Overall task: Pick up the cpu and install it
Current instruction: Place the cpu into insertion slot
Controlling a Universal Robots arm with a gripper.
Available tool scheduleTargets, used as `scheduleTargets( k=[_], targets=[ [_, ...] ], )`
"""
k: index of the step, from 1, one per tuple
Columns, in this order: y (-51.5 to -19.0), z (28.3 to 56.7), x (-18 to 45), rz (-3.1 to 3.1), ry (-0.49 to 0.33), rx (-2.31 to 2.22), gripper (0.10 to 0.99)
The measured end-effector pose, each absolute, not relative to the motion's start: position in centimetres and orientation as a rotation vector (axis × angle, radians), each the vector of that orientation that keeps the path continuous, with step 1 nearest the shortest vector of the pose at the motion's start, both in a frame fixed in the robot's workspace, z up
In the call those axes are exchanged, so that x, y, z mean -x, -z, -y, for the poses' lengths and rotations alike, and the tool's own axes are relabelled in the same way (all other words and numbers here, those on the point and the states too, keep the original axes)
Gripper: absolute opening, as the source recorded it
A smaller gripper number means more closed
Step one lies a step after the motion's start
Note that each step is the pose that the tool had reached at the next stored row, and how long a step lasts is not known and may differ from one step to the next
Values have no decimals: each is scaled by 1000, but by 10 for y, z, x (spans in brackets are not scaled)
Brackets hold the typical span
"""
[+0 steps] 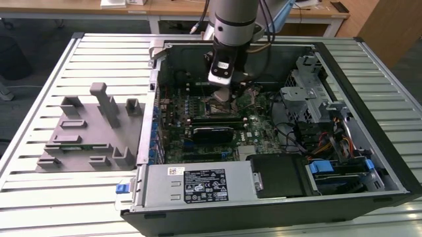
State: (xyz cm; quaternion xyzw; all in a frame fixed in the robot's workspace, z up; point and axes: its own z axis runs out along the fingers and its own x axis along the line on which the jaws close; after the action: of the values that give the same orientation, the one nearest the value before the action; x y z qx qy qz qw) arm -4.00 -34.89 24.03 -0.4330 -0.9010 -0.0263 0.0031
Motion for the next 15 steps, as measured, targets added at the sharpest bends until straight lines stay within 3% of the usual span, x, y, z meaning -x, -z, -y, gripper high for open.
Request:
scheduleTargets(
  k=[15],
  targets=[
    [-237, 349, 40, 2620, 83, 1733, 545]
  ],
)
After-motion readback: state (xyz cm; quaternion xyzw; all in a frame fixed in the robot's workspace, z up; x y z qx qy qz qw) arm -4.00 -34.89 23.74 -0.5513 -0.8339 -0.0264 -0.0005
